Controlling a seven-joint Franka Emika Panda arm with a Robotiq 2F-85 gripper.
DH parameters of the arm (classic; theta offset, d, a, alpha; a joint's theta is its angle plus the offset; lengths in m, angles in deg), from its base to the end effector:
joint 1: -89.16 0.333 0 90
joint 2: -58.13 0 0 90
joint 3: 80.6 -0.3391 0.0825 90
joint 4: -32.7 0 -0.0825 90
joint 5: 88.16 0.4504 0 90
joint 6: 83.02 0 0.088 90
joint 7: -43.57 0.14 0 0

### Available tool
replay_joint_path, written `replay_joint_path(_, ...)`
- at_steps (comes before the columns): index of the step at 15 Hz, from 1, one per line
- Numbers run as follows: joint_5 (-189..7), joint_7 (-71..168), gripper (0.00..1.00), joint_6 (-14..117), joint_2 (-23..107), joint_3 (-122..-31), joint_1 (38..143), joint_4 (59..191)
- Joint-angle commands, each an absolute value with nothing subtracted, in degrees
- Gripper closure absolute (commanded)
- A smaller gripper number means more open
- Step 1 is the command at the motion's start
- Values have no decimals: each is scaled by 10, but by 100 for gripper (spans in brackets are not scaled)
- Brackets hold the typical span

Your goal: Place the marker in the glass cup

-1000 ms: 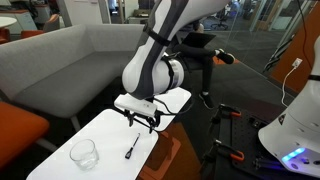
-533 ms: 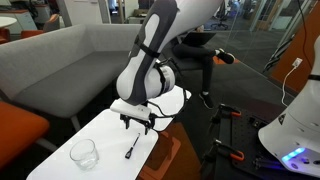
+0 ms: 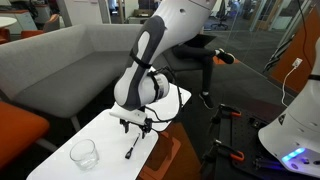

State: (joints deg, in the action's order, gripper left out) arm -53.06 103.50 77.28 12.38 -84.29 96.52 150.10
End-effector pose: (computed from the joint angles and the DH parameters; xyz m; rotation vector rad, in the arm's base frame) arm 0.5769 0.0978 -0.0426 -2.2181 1.9777 0.2731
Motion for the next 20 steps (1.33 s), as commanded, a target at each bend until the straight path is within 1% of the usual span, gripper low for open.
replay_joint_path(1,-517,1026,18,747,101,-862,943,1472)
replay_joint_path(2,-514,1024,32,751,95,-867,938,1469)
replay_joint_path(3,-511,1024,42,755,93,-868,936,1470)
replay_joint_path(5,-509,1026,55,758,89,-867,933,1471)
replay_joint_path(6,-509,1026,64,758,90,-865,933,1472)
replay_joint_path(10,-520,1031,95,751,95,-855,941,1470)
replay_joint_path(11,-521,1031,100,751,96,-854,942,1469)
replay_joint_path(12,-521,1031,100,751,97,-853,942,1470)
replay_joint_path(14,-526,1022,97,757,106,-854,943,1475)
replay_joint_path(16,-543,999,97,766,128,-850,950,1485)
replay_joint_path(20,-629,966,97,744,207,-797,987,1513)
